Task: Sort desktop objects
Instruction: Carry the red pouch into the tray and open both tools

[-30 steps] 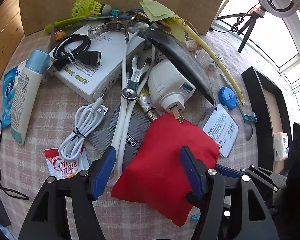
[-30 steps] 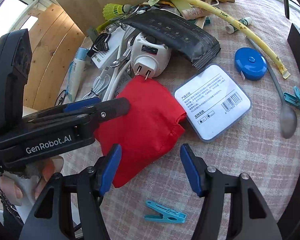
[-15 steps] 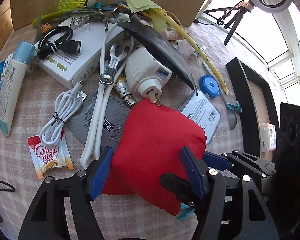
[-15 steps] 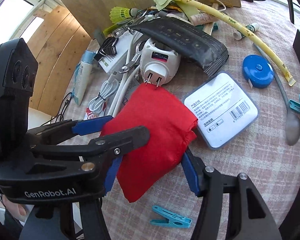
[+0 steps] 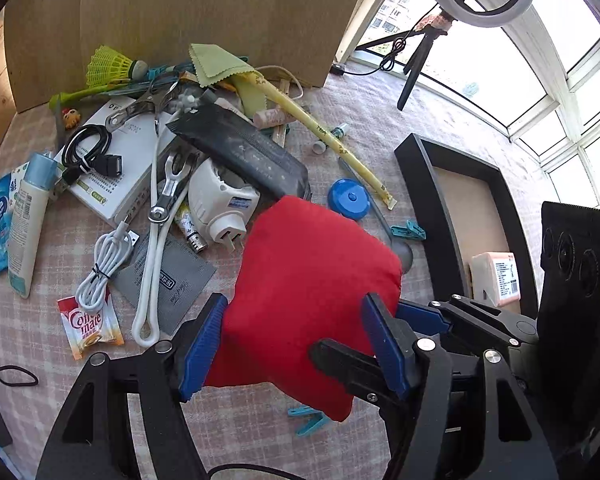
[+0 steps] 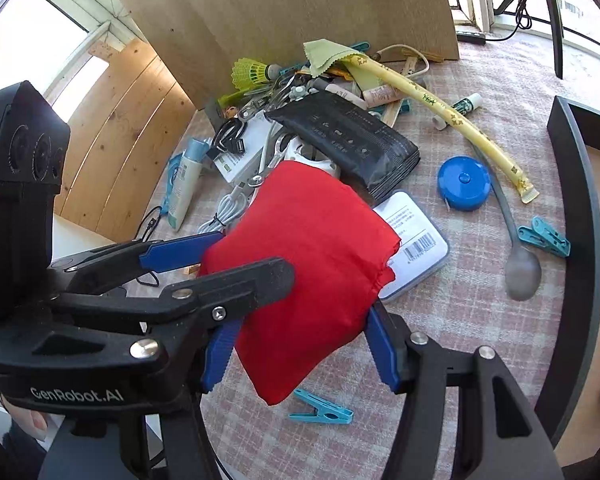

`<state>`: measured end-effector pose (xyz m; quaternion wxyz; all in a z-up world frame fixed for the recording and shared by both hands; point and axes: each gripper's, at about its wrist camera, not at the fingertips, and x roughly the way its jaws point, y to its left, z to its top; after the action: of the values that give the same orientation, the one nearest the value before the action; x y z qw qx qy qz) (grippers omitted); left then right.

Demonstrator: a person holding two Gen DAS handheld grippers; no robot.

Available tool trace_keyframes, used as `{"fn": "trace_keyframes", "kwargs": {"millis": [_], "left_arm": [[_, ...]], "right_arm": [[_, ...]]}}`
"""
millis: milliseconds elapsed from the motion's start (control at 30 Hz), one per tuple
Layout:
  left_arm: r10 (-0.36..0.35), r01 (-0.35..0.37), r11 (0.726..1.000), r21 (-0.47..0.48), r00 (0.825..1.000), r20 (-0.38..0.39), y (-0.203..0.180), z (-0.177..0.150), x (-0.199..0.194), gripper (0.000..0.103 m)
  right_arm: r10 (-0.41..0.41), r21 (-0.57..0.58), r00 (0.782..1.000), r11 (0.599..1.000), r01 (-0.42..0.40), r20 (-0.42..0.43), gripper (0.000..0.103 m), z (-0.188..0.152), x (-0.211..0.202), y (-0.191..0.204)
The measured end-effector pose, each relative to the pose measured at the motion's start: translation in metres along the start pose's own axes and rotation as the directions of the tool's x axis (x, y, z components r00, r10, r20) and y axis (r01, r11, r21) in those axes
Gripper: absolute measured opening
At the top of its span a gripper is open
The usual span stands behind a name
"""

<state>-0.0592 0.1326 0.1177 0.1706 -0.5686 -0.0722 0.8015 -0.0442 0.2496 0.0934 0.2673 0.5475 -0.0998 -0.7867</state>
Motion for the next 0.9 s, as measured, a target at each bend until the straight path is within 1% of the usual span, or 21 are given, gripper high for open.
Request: {"fn": "trace_keyframes", "kwargs": {"millis": [167, 400, 667, 900], "left_arm": [[-0.012, 0.011, 0.998, 0.061, 1.000, 0.011, -0.043, 0.022, 0.011, 0.066], [-0.057, 0.055, 0.984, 0.169, 0.998, 0.005, -0.117, 0.054, 0.034, 0.066], [-0.115, 0.117, 0.955, 0.273, 0.993, -0.025, -0.205, 0.079, 0.068, 0.066], [-0.141, 0.148, 0.925, 0.350, 0.989, -0.046, -0.269, 0.087, 0.091, 0.066]], "right_arm": [[-0.044, 0.034, 0.998, 0.999, 0.042, 0.052, 0.058, 0.011, -0.026, -0.025], [-0.107, 0.126, 0.987, 0.988, 0.092, 0.120, 0.058, 0.020, -0.072, -0.084], [-0.209, 0.230, 0.963, 0.959, 0.168, 0.171, 0.058, 0.015, -0.127, -0.152], [-0.285, 0.321, 0.941, 0.922, 0.217, 0.182, 0.058, 0.005, -0.161, -0.202]]}}
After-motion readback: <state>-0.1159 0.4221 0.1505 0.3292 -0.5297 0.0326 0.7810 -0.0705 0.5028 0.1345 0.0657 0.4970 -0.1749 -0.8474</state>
